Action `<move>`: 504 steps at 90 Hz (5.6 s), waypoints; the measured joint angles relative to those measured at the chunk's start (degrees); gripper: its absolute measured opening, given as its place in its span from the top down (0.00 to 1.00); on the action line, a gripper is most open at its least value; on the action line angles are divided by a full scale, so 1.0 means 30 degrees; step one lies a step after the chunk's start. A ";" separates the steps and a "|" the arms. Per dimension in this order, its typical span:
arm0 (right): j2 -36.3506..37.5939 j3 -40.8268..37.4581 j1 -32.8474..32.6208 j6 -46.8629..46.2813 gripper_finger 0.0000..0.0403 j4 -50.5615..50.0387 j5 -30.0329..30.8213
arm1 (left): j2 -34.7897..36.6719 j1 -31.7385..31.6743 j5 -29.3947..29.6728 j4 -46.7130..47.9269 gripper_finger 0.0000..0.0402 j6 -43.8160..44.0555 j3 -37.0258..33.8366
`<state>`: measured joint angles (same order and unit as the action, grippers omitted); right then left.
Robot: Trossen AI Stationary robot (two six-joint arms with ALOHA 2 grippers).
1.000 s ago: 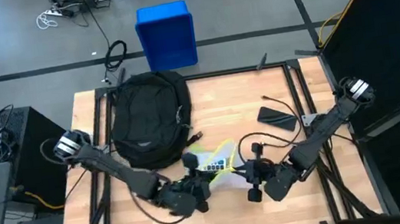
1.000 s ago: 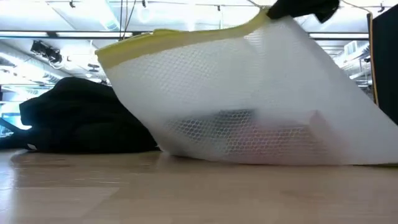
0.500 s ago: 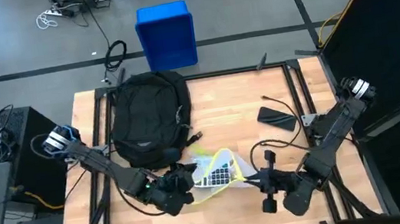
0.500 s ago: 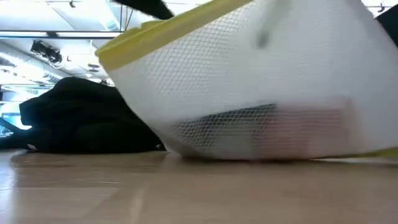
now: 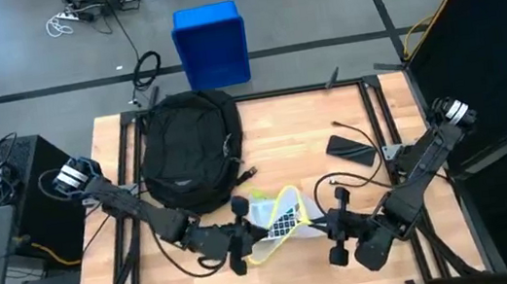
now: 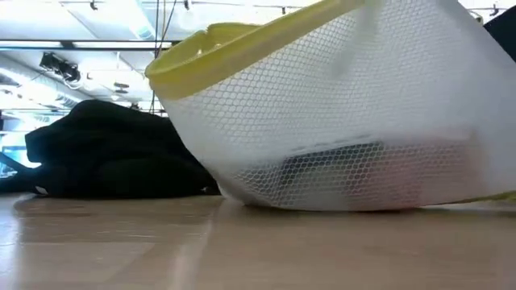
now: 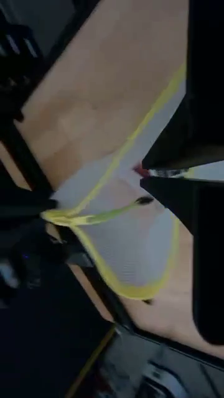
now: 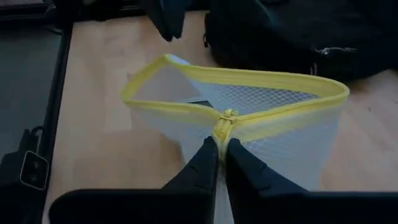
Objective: Unpack backpack
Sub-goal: Close the zip lock bag, then put the zip lock bag into the backpack
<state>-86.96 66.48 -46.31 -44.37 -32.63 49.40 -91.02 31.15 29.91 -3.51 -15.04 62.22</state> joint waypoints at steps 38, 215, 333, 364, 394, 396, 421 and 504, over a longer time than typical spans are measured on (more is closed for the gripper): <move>-0.0007 0.0000 0.0089 0.1675 1.00 0.1605 -0.0064 | -0.2390 -0.2574 -0.3391 -0.2973 0.59 -0.2128 -0.0228; -0.0015 -0.0007 0.0000 0.0291 1.00 0.1489 -0.2119 | -0.1512 -0.3454 -0.2287 0.0193 1.00 0.0602 -0.0199; 0.0663 0.0005 -0.0759 -1.5419 1.00 -1.3437 -0.6219 | 0.8123 0.1241 0.9091 2.4885 1.00 1.7394 -0.0214; 0.0605 0.0007 -0.0829 -1.5625 1.00 -1.3270 -0.7190 | 0.8102 0.1248 0.8008 2.3245 0.99 1.6219 -0.0214; 0.0605 -0.0358 -0.0644 -1.5384 0.97 -1.2499 -0.4910 | 0.7026 0.1241 0.6477 1.9250 0.76 1.2163 -0.0214; 0.0605 -0.0482 -0.0599 -1.5219 0.97 -1.2263 -0.4641 | 0.6930 0.1220 0.6478 1.9180 0.74 1.1907 -0.0214; 0.0597 -0.2474 0.0751 -1.1620 0.96 -0.7490 -0.2038 | 0.6733 0.0598 0.6791 1.8939 0.66 1.1396 -0.0303; 0.0590 -0.6674 1.0900 1.2008 0.98 1.3831 -0.8837 | 1.4010 -0.1528 0.4622 1.1543 0.80 1.1738 -0.7995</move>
<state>-85.19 46.46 -13.61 -8.35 8.87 22.89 -48.99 26.57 43.78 31.12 20.18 38.24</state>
